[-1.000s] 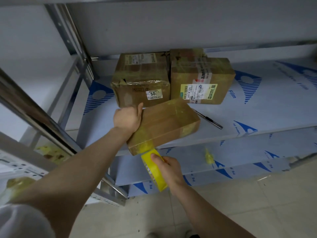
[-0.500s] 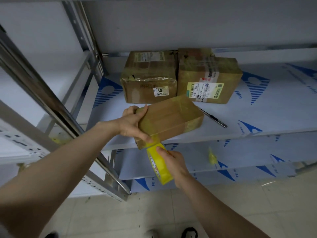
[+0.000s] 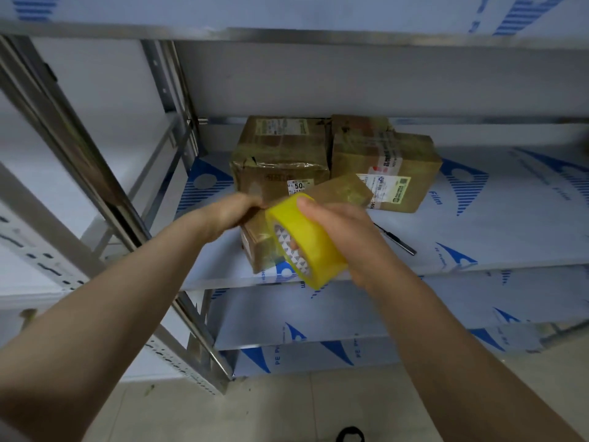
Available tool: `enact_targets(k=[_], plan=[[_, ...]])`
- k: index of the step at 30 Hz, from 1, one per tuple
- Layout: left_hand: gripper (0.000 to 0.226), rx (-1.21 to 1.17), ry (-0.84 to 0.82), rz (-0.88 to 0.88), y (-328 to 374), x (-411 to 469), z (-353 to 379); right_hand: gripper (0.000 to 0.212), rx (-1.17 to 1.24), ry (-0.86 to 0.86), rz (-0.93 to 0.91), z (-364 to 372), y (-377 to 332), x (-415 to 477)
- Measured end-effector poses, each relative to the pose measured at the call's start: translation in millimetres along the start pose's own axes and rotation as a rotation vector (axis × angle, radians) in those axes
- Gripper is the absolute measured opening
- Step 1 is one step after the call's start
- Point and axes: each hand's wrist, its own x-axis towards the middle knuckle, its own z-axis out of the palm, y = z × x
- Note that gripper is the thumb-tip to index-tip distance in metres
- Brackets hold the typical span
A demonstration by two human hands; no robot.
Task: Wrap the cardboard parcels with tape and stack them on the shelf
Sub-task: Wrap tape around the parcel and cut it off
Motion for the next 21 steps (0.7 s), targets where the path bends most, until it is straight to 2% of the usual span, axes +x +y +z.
enact_targets(k=[2,3,6,8,11,15,17,19,21], plan=[[0.021,0.073,0.158,0.091,15.2,7.3,4.6,0.05,-0.025,0.028,-0.012,11.4,-13.1,12.1],[0.028,0.077,0.179,0.114,21.2,11.2,7.1,0.05,-0.045,0.041,-0.012,15.5,-17.6,16.6],[0.033,0.292,0.098,0.087,24.7,25.1,10.9,0.041,-0.056,0.047,0.009,17.8,-22.0,27.7],[0.034,0.418,0.057,0.092,20.1,32.0,10.2,0.047,-0.064,0.073,-0.007,15.7,-17.3,29.7],[0.051,0.467,0.129,0.137,14.8,39.2,9.3,0.055,-0.199,0.171,-0.066,12.9,11.2,22.5],[0.063,0.561,0.201,0.159,11.9,41.4,7.6,0.035,-0.104,0.237,-0.011,9.2,62.6,15.4],[0.06,0.697,0.319,0.253,12.4,39.2,10.1,0.038,-0.057,0.265,-0.002,11.9,77.8,18.9],[0.059,0.904,0.447,0.347,16.2,35.2,15.1,0.047,-0.121,0.284,-0.015,15.9,83.7,23.9],[0.07,0.99,0.465,0.287,19.1,33.1,24.4,0.055,-0.155,0.28,-0.019,17.0,88.4,29.9]])
